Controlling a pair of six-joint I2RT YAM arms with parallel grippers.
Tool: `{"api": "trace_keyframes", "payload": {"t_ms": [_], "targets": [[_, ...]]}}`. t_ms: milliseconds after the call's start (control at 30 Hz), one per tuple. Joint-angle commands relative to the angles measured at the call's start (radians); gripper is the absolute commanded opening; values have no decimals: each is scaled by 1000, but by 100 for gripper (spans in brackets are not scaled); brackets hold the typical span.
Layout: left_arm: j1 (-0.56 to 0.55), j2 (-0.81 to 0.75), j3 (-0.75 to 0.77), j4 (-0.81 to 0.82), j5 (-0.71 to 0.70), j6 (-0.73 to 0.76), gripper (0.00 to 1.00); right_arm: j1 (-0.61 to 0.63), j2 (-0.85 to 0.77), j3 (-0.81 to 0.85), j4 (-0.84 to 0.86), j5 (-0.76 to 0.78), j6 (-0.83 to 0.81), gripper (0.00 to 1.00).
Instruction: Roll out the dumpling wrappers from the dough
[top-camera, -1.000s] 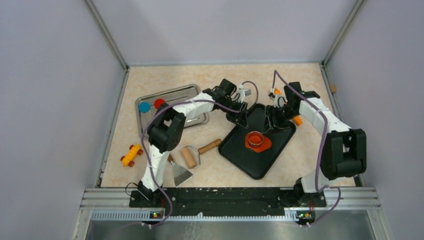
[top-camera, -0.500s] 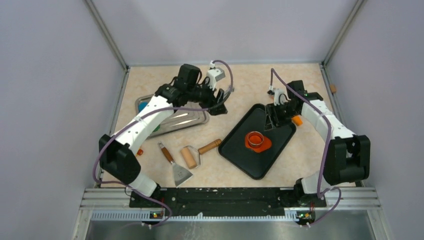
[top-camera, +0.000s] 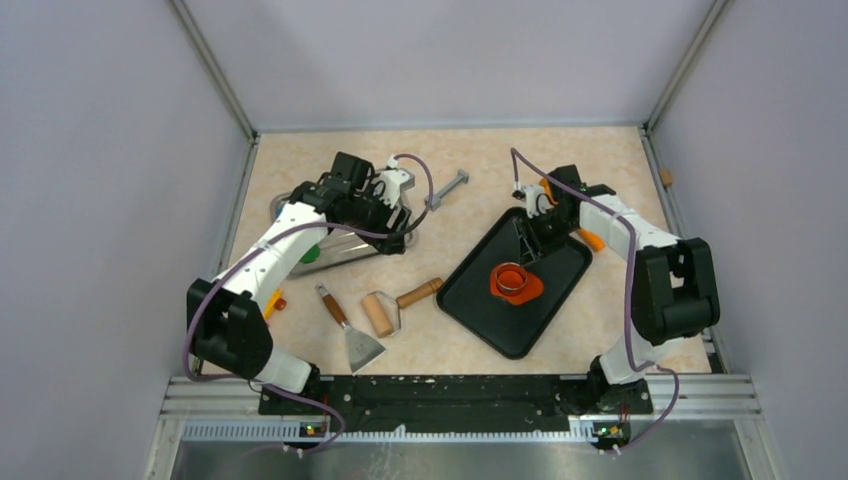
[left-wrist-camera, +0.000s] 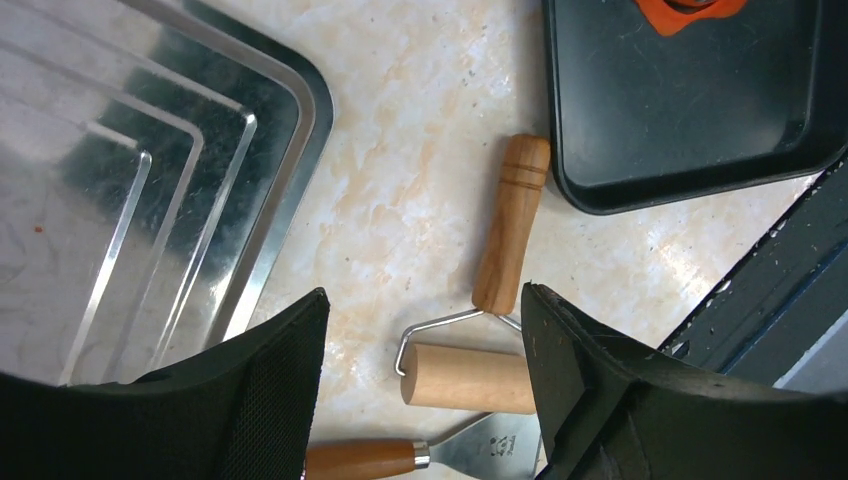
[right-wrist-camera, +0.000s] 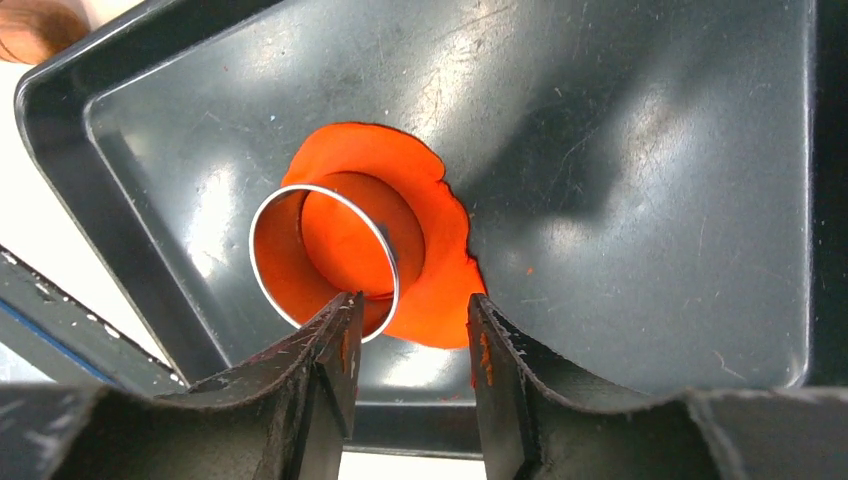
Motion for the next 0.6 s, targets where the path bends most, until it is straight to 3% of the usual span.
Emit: {"api": "trace_keyframes", "payload": {"t_ms": [0,100,367,467,567], "targets": [[23,-33,9,-46,12,26,73,30,34,5,53,23,-24,42],[35,-42,-5,-23,22,0,73,44,53,8,58,23,-25,32],[63,-44,-18,-3,32,-22,73,77,62,4,52,30,-34,29],[70,-45,-20,3,41,-30,73,84,61,-3,52,47,-34,12],[73,-43,-20,8,48,-35,73,88,53,-7,54,80,-33,11]]}}
